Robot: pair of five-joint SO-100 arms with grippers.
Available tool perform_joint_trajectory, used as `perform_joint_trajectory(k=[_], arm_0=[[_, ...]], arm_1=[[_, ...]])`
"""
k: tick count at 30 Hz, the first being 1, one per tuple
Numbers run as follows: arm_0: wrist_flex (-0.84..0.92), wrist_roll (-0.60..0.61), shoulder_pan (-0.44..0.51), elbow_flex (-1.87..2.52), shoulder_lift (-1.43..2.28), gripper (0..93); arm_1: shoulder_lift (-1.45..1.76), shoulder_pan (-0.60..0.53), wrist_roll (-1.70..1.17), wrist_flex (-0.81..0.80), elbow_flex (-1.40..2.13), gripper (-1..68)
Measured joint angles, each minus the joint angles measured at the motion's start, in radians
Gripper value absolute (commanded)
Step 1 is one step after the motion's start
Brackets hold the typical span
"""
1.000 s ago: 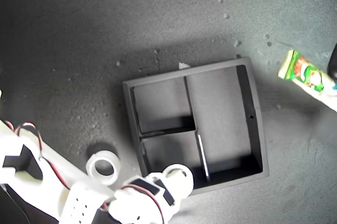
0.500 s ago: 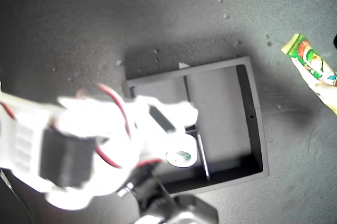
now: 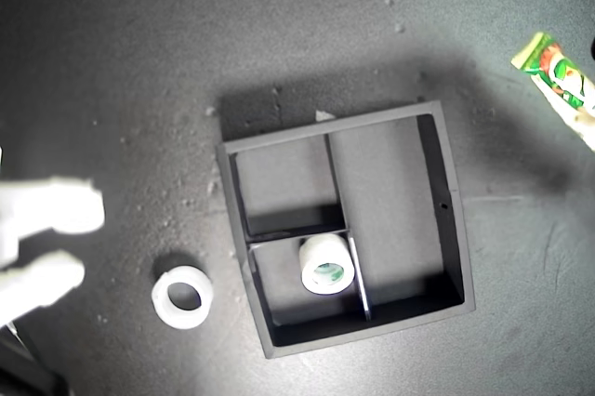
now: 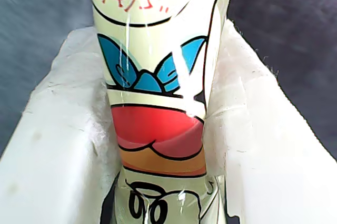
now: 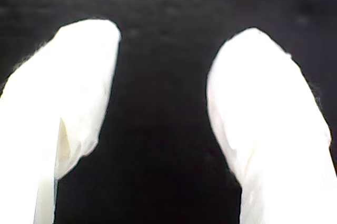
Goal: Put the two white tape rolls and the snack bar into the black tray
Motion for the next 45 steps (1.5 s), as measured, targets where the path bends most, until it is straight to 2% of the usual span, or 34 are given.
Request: perform_joint_trajectory(k=[3,7,14,17,20,25,29,37,45], arm_0=[[-0.144,-0.097,0.16,0.124,-0.051,12.5],[-0.252,-0.181,0.25,0.152,-0.189,13.9],[-0.377,-0.222,0.261,0.204,-0.399,15.3],[-0.436,-0.198,0.218,0.206,-0.485,15.5],[-0.449,-0.144,0.164,0.176,-0.581,15.6],[-0.453,-0.08,0.147,0.063,-0.698,15.1],[-0.453,-0.071,0.147,0.003,-0.738,14.4],[-0.345,-0.071,0.186,-0.164,-0.793,13.4],[-0.176,-0.061,0.213,-0.479,-1.002,13.9]], arm_1=[[0.0,0.046,-0.285,-0.023,-0.052,-0.7],[0.0,0.06,-0.626,-0.067,-0.104,-0.7],[-0.064,-0.066,-1.054,-0.103,-0.264,-0.7],[-0.178,-0.138,-1.147,-0.094,-0.373,-0.7],[-0.388,-0.222,-1.243,-0.003,-0.549,-0.7],[-0.744,-0.27,-1.29,0.187,-0.865,-0.6],[-0.893,-0.276,-1.29,0.29,-1.062,-0.6],[-0.946,-0.298,-1.29,0.302,-1.1,-0.6],[-1.186,-0.37,-1.29,0.318,-1.331,-0.6]])
